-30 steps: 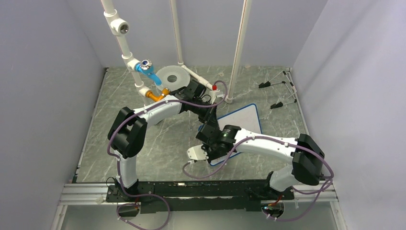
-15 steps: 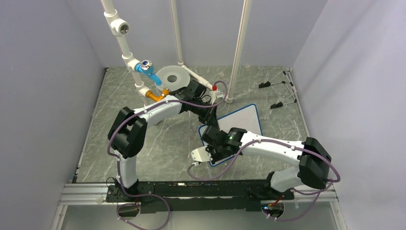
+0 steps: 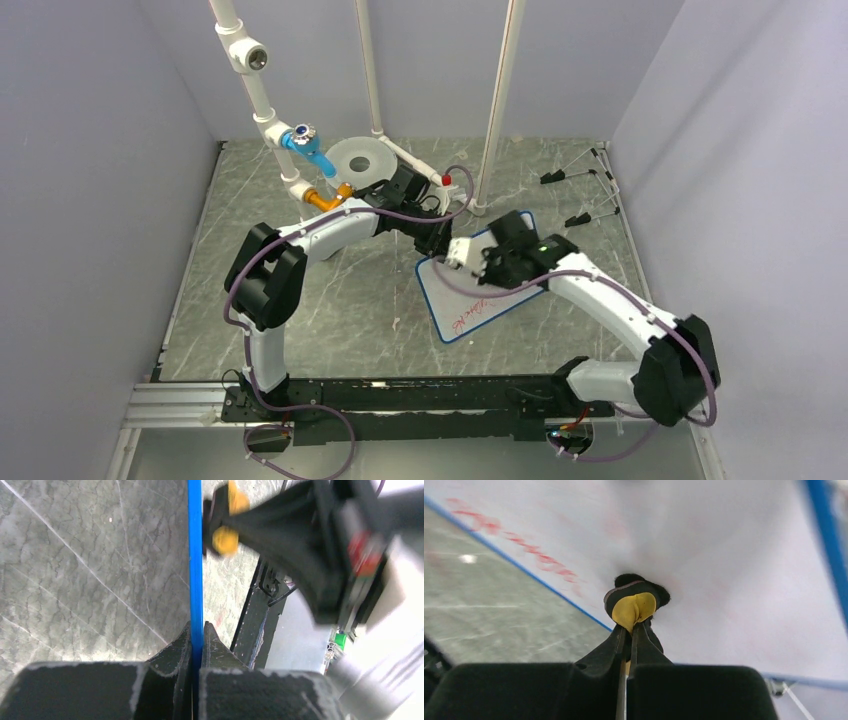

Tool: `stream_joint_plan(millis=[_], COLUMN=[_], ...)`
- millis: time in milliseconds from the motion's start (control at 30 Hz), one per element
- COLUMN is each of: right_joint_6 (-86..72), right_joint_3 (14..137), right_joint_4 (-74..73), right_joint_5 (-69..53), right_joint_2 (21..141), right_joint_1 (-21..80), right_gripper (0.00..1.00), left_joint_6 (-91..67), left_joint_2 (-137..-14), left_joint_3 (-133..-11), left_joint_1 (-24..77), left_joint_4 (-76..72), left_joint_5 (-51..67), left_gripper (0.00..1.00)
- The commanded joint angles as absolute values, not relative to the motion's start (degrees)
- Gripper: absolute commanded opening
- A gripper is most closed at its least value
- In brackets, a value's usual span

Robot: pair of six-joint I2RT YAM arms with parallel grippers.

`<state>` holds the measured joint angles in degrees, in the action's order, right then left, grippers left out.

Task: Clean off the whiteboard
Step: Erase the whiteboard at the center of the board.

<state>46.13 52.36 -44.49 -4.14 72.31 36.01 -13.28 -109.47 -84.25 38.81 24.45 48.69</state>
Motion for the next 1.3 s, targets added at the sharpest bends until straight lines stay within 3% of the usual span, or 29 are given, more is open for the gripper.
stream_joint_plan(millis=[0, 200, 333, 433, 633, 867, 1067, 1267], right_joint_6=[45.34, 45.86, 48.28, 53.22, 54.99, 38.18, 32.11, 39.13], right_joint_3=[50.75, 47.59, 45.64, 43.19, 41.57, 47.34, 50.58, 47.38], right_joint_4=[-32.09, -28.73, -31.59, -37.22, -38.06, -23.94, -23.03, -28.70], right_joint_5=[-3.42, -8.33, -13.56, -22.81, -29.00, -24.11, -26.50, -25.78], right_joint_2=[68.33, 65.78, 65.29, 63.85, 59.68, 62.11, 63.59, 64.22], right_joint_1=[22.91, 9.07, 6.89, 7.94, 10.13, 10.28, 10.54, 24.93], right_gripper=[0.00, 0.00, 0.00, 0.00, 0.00, 0.00, 0.00, 0.00], left_joint_6=[-12.33, -12.79, -13.28, -13.27, -13.51, -13.78, -14.23, -14.16], left_joint_2=[-107.01, -107.01, -106.77, -106.68, -107.02, -107.24, -106.87, -106.78], left_joint_3=[-85.06, -84.75, -84.34, -84.53, -84.62, -84.65, -83.85, -84.02], left_joint_1=[39.44, 39.44, 39.41, 39.44, 39.42, 39.52, 39.50, 39.48], left_joint_4=[24.85, 23.96, 23.10, 23.18, 22.89, 22.82, 21.76, 21.83], left_joint_5=[55.18, 55.51, 55.62, 55.72, 55.90, 55.86, 55.96, 55.73], left_gripper=[0.00, 0.00, 0.00, 0.00, 0.00, 0.00, 0.00, 0.00])
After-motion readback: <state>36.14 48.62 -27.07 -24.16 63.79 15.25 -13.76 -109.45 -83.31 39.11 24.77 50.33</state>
